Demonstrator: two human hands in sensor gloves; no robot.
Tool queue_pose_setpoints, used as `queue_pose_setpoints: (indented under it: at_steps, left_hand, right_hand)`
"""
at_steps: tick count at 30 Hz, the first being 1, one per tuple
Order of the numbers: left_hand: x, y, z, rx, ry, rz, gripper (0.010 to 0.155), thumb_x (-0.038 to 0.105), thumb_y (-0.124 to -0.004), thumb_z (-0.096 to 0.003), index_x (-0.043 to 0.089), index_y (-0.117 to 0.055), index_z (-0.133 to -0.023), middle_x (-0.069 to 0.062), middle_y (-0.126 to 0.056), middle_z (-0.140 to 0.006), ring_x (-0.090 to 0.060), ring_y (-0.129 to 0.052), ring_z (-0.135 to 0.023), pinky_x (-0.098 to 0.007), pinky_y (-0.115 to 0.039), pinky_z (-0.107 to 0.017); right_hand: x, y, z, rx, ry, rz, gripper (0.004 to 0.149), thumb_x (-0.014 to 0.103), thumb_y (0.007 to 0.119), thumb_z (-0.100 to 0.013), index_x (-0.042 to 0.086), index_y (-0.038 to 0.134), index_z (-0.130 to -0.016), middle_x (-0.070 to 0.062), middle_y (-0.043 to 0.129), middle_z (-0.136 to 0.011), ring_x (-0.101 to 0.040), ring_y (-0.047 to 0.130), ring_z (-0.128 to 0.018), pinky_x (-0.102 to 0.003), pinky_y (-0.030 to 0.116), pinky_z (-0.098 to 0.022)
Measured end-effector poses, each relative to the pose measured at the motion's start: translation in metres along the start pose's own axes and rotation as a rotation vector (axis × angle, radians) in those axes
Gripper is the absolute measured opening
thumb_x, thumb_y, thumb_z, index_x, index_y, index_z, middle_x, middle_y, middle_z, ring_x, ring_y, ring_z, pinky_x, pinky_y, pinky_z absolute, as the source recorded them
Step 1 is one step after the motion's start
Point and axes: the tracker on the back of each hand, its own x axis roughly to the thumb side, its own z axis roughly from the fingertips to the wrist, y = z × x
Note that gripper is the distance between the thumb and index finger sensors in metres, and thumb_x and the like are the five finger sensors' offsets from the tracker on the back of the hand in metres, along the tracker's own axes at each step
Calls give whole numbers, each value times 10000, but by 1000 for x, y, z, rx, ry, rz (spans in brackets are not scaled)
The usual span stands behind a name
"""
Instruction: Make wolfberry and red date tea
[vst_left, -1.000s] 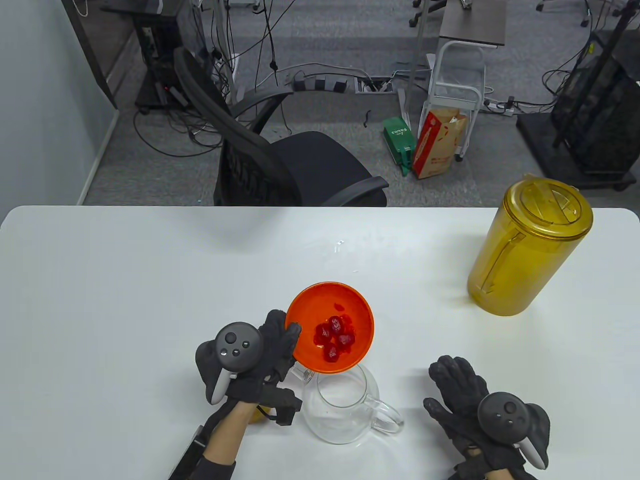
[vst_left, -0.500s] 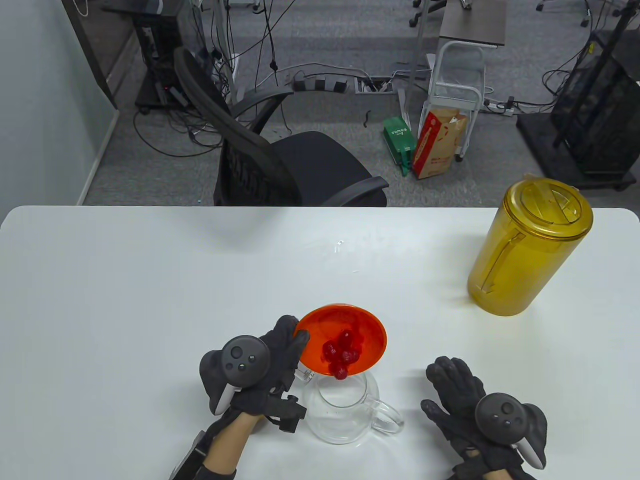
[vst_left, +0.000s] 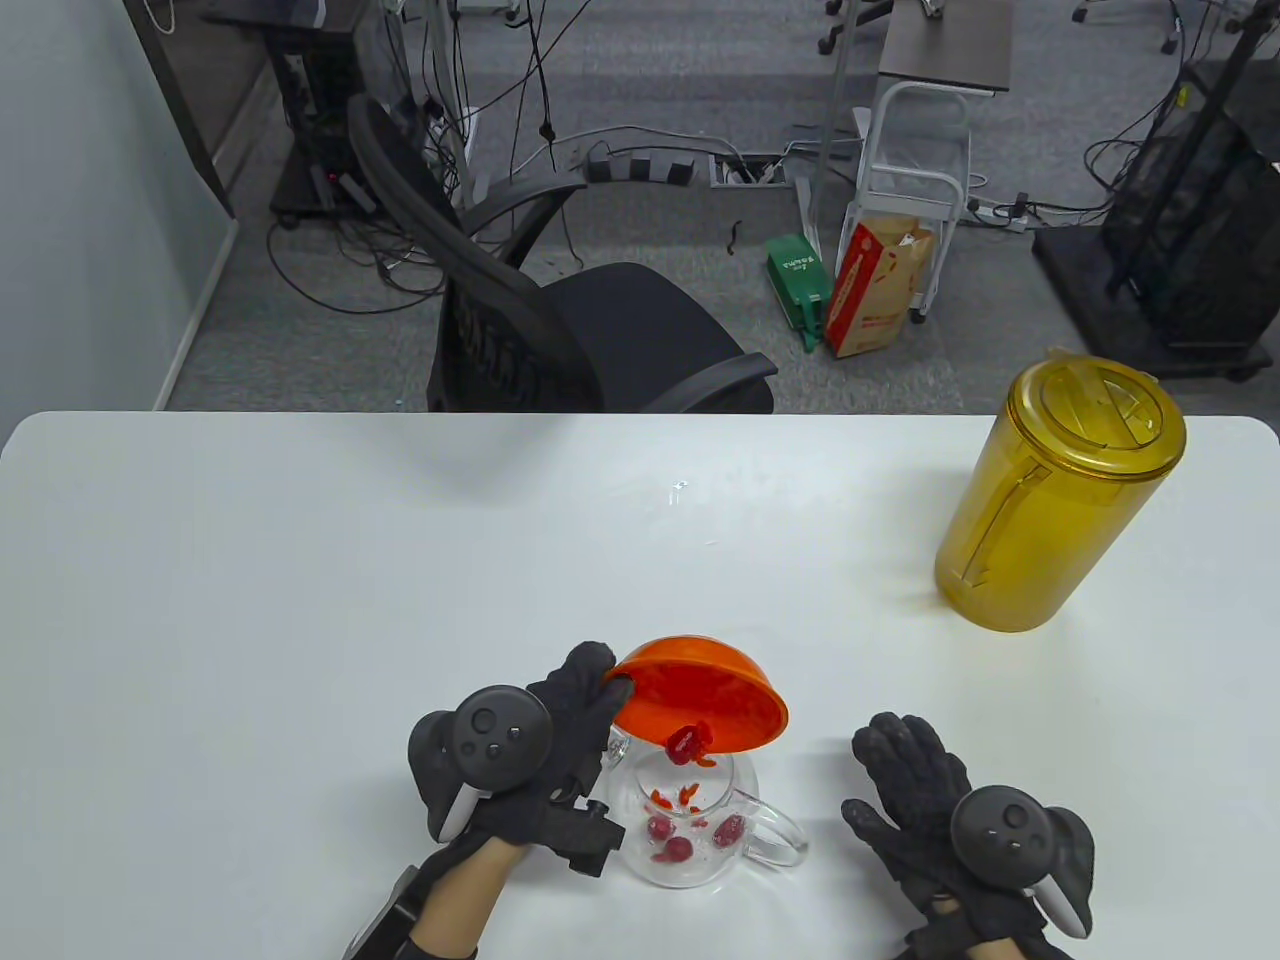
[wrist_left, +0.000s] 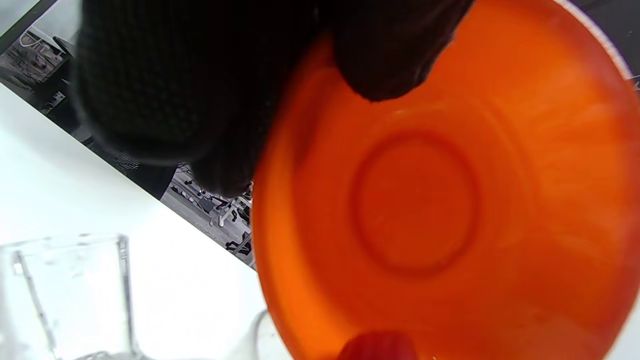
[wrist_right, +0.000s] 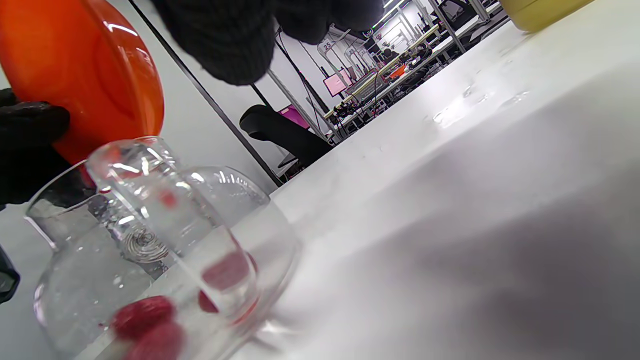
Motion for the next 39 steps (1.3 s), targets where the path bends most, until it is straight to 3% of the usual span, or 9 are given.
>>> queue_pose_setpoints:
  at_steps: [13,20,24,28,32,39]
  left_hand:
    - [-3,-3,0,-11,-3,25,380,327,-816,-545,97,-738,-837,-158,-1026,-699,-337,-1124,-469,-383,-986,-298]
    - [-15,-3,-4,-22,70,101,437,362,-777,-565,29,-712,-840,-105,-1063,-540,-218,-1130,-276,-295,-972,-174]
    - [-26,9,-15,-77,159,307,464,388,-767,-573,10,-709,-836,-99,-1053,-487,-201,-1103,-217,-288,-940,-142]
    - [-47,32,-33,-72,275,359,460,383,-764,-572,12,-709,-838,-96,-1054,-488,-207,-1100,-223,-297,-935,-149]
    - [-80,52,-47,-26,425,275,462,376,-752,-578,7,-690,-848,-93,-1043,-500,-196,-1092,-227,-288,-929,-153]
    - [-155,49,-50,16,701,141,471,373,-745,-578,-6,-679,-851,-92,-1041,-504,-189,-1093,-229,-281,-930,-154]
  right_hand:
    - [0,0,0,-2,7,2,694,400,785,-566,146,479,-1135,-104,385,-1220,-342,286,-1104,-601,288,-762]
    - [0,0,0,-2,1,-1,695,400,786,-565,146,481,-1135,-106,387,-1219,-343,287,-1103,-601,290,-761]
    - [-1,-2,0,-15,10,-10,692,398,786,-566,145,483,-1134,-105,387,-1219,-341,289,-1104,-601,290,-761]
    - [-1,-4,0,-24,13,-20,692,398,786,-565,145,485,-1134,-105,388,-1219,-343,289,-1104,-601,291,-761]
    - [-2,-3,-1,-26,17,-18,692,399,786,-565,145,485,-1134,-106,388,-1219,-344,290,-1104,-603,293,-761]
    - [-3,-1,-2,-6,26,-23,692,398,785,-567,143,484,-1135,-110,388,-1219,-347,291,-1104,-604,294,-760]
